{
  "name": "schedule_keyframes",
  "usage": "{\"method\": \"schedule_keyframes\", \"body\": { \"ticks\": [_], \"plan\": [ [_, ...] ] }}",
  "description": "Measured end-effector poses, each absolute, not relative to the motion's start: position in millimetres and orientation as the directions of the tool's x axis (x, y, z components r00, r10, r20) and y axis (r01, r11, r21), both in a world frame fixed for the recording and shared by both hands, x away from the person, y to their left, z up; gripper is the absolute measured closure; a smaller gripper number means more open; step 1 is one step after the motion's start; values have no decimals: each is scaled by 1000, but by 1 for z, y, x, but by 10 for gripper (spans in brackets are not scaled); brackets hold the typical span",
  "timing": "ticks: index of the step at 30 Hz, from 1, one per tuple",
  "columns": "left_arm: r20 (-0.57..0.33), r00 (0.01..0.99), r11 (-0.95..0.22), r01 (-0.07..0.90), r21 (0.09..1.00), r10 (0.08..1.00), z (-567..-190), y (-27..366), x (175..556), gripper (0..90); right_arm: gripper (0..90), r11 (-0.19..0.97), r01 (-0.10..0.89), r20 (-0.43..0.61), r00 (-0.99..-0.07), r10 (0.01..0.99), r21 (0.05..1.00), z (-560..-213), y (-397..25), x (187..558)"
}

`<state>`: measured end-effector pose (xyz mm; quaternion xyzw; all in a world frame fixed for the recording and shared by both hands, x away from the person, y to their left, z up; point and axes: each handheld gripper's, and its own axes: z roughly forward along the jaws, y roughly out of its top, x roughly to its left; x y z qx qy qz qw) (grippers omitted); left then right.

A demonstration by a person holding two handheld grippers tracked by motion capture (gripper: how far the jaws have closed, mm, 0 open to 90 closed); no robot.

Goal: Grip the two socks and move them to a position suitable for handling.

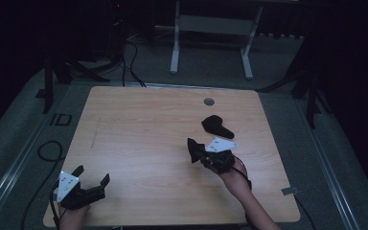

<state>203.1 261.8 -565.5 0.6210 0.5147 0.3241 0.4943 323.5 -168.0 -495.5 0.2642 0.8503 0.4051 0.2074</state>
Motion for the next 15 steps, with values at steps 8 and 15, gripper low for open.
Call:
{"method": "schedule_keyframes", "body": {
  "ticks": [8, 15],
  "plan": [
    [-109, 287, 11, 323, 946, 952, -565, 253, 203, 3, 754, 523, 318, -120, -757, 642, 791, -514, -181, 298],
    [-118, 374, -7, 315, 949, 920, -565, 241, 203, 3, 751, 535, 378, -91, -749, 657, 755, -545, -180, 291]
  ]
}}
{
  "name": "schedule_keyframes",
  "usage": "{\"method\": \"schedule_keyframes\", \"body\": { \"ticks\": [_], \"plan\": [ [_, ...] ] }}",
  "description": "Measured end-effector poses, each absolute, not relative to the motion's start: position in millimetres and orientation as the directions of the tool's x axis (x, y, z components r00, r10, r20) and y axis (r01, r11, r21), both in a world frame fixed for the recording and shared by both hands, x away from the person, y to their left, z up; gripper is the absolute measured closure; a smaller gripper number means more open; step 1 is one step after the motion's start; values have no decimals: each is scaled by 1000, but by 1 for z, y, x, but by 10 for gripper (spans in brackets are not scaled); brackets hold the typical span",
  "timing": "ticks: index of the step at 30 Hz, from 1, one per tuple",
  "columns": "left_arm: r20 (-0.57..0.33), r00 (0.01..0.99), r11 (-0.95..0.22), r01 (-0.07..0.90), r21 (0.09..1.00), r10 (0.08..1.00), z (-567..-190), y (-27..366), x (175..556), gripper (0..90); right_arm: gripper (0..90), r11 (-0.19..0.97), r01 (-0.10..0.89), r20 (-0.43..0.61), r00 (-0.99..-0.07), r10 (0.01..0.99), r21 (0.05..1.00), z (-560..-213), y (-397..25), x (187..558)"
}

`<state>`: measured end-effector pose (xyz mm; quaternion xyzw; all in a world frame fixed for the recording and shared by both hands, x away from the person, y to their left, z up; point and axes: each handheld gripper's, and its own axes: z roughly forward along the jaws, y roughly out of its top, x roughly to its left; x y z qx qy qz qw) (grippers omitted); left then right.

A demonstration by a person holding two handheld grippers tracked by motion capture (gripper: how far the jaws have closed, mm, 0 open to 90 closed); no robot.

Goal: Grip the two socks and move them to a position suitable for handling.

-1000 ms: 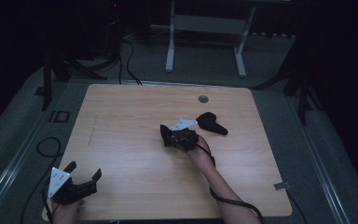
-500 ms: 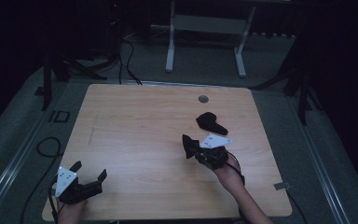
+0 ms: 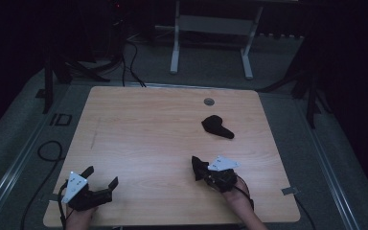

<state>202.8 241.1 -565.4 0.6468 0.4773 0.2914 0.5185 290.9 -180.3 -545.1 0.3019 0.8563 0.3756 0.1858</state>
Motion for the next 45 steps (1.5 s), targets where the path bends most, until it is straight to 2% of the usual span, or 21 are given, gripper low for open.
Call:
{"method": "schedule_keyframes", "body": {
  "ticks": [6, 11, 14, 17, 21, 23, 26, 27, 28, 33, 35, 38, 41, 42, 44, 45],
  "plan": [
    [-115, 407, -24, 320, 947, 906, -566, 234, 203, 3, 746, 541, 395, -104, -730, 676, 743, -564, -177, 291],
    [-140, 425, -18, 348, 937, 894, -567, 226, 203, 3, 723, 521, 411, -86, -718, 690, 748, -566, -176, 290],
    [-144, 453, -43, 378, 925, 880, -567, 215, 204, 3, 603, 509, 439, -38, -729, 684, 740, -561, -176, 292],
    [-150, 480, -69, 409, 910, 865, -565, 203, 206, 3, 462, 471, 426, -1, -740, 673, 772, -545, -180, 289],
    [-166, 536, -104, 437, 893, 827, -562, 183, 209, 3, 386, 431, 395, -8, -730, 684, 812, -517, -198, 286],
    [-160, 573, -136, 439, 888, 804, -559, 169, 210, 66, 411, 409, 401, -11, -703, 711, 820, -511, -212, 288],
    [-164, 631, -174, 437, 882, 758, -555, 145, 214, 71, 422, 357, 463, 54, -667, 743, 812, -515, -231, 294],
    [-143, 651, -200, 423, 884, 746, -552, 137, 215, 108, 427, 353, 479, 63, -658, 750, 803, -519, -234, 295],
    [-133, 668, -220, 417, 882, 733, -550, 129, 217, 168, 427, 351, 495, 80, -659, 748, 795, -523, -236, 295],
    [-80, 764, -318, 358, 878, 640, -541, 91, 227, 220, 427, 374, 521, 107, -679, 726, 768, -538, -233, 288],
    [-36, 783, -353, 320, 879, 621, -540, 78, 229, 311, 426, 401, 527, 98, -687, 720, 750, -543, -230, 286],
    [-21, 804, -386, 308, 870, 595, -542, 63, 234, 330, 438, 403, 546, 115, -685, 720, 734, -550, -230, 286],
    [-17, 815, -413, 311, 856, 579, -544, 52, 241, 323, 531, 411, 567, 129, -683, 719, 714, -556, -230, 288],
    [-26, 820, -415, 317, 853, 572, -546, 48, 243, 316, 623, 415, 568, 134, -688, 713, 710, -556, -230, 288],
    [-38, 829, -421, 323, 847, 558, -548, 42, 248, 316, 742, 426, 558, 118, -693, 711, 712, -556, -229, 286],
    [-41, 830, -423, 325, 846, 556, -550, 39, 249, 316, 842, 428, 555, 116, -696, 708, 714, -555, -228, 286]
  ]
}}
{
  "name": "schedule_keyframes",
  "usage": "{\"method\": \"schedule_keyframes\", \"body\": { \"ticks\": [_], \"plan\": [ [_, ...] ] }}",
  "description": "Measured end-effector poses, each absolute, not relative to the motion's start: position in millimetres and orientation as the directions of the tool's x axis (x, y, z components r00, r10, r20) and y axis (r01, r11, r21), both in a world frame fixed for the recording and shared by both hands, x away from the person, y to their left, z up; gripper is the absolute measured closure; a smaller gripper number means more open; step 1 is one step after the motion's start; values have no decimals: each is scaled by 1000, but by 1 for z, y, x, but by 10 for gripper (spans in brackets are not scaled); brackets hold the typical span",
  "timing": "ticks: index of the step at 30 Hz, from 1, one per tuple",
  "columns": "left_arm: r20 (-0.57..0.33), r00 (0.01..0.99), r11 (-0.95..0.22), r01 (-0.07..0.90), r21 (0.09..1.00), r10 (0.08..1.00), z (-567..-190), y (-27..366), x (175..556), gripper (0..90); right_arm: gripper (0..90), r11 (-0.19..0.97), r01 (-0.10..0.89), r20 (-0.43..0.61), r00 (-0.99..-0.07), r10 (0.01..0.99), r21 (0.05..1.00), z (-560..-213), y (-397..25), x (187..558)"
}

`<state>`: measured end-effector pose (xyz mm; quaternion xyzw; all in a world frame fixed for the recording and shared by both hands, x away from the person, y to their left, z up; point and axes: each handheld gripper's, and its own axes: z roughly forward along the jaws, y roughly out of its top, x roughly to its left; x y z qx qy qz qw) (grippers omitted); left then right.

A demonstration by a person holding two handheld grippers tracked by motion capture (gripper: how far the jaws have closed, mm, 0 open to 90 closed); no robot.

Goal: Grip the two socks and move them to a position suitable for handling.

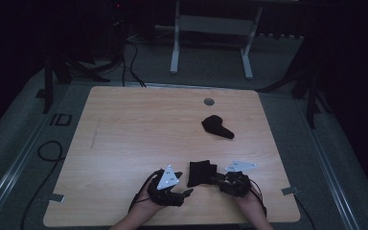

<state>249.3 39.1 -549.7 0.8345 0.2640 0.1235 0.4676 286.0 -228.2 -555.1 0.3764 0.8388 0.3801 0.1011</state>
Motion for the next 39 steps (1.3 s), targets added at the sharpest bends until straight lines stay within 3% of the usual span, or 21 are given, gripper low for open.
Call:
{"method": "schedule_keyframes", "body": {
  "ticks": [4, 18, 20, 24, 25, 27, 30, 33, 39],
  "plan": [
    [-37, 831, -424, 321, 847, 554, -552, 28, 253, 315, 870, 399, 543, 144, -705, 694, 739, -544, -225, 283],
    [118, 792, -489, 246, 837, 599, -549, -3, 261, 314, 870, 338, 510, 213, -748, 629, 791, -507, -197, 274],
    [152, 765, -497, 241, 833, 626, -549, -3, 261, 402, 870, 339, 512, 224, -754, 618, 789, -506, -195, 274],
    [164, 754, -486, 227, 844, 636, -547, -2, 261, 760, 861, 348, 496, 204, -759, 618, 795, -505, -194, 274],
    [166, 746, -477, 224, 850, 645, -546, -1, 260, 839, 822, 343, 493, 205, -761, 616, 799, -505, -194, 274],
    [156, 734, -460, 233, 857, 661, -544, 2, 261, 859, 682, 340, 492, 211, -765, 609, 801, -503, -195, 274],
    [118, 699, -403, 258, 878, 705, -539, 14, 264, 867, 554, 308, 480, 210, -757, 619, 822, -497, -203, 275],
    [68, 675, -339, 278, 899, 734, -534, 28, 266, 871, 501, 280, 494, 214, -727, 652, 823, -495, -214, 280],
    [11, 669, -275, 290, 917, 743, -520, 36, 269, 872, 480, 315, 547, 204, -689, 696, 775, -517, -218, 288]
  ]
}}
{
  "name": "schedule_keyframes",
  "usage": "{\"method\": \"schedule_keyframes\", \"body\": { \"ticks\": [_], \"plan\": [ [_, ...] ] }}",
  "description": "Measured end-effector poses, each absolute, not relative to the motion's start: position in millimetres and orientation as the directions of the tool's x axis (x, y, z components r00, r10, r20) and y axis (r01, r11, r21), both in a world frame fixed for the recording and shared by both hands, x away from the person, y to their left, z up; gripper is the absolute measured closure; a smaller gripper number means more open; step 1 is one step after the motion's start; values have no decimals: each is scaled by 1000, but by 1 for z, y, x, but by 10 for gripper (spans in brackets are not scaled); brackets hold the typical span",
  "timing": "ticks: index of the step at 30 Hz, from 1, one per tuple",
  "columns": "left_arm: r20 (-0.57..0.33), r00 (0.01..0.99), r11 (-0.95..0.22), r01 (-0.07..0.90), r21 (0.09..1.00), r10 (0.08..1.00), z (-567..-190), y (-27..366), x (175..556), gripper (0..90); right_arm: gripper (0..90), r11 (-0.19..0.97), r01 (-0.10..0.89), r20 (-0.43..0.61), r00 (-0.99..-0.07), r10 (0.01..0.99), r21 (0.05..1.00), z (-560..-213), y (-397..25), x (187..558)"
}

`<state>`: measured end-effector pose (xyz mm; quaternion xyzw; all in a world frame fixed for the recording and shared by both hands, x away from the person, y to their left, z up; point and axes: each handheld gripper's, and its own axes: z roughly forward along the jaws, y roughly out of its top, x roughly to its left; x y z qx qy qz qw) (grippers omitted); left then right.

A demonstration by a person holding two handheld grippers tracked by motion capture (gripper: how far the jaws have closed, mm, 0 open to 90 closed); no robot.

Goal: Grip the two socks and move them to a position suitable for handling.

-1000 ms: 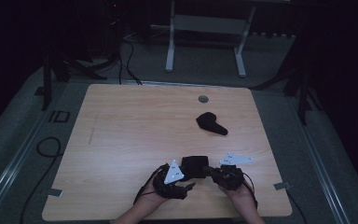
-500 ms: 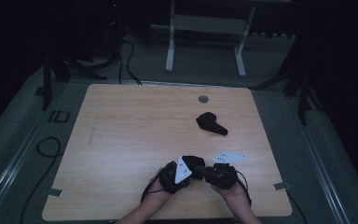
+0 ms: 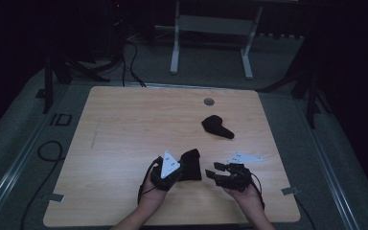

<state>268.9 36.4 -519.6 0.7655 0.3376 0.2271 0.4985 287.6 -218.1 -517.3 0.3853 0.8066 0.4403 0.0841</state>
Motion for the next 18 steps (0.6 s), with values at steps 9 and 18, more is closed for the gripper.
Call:
{"method": "schedule_keyframes", "body": {
  "ticks": [9, 18],
  "plan": [
    [-40, 663, -212, 294, 932, 748, -495, 31, 271, 873, 407, 394, 574, 182, -701, 690, 717, -550, -200, 288],
    [-49, 697, -174, 245, 954, 716, -457, 14, 267, 874, 364, 388, 556, 173, -707, 685, 735, -553, -194, 288]
  ]
}}
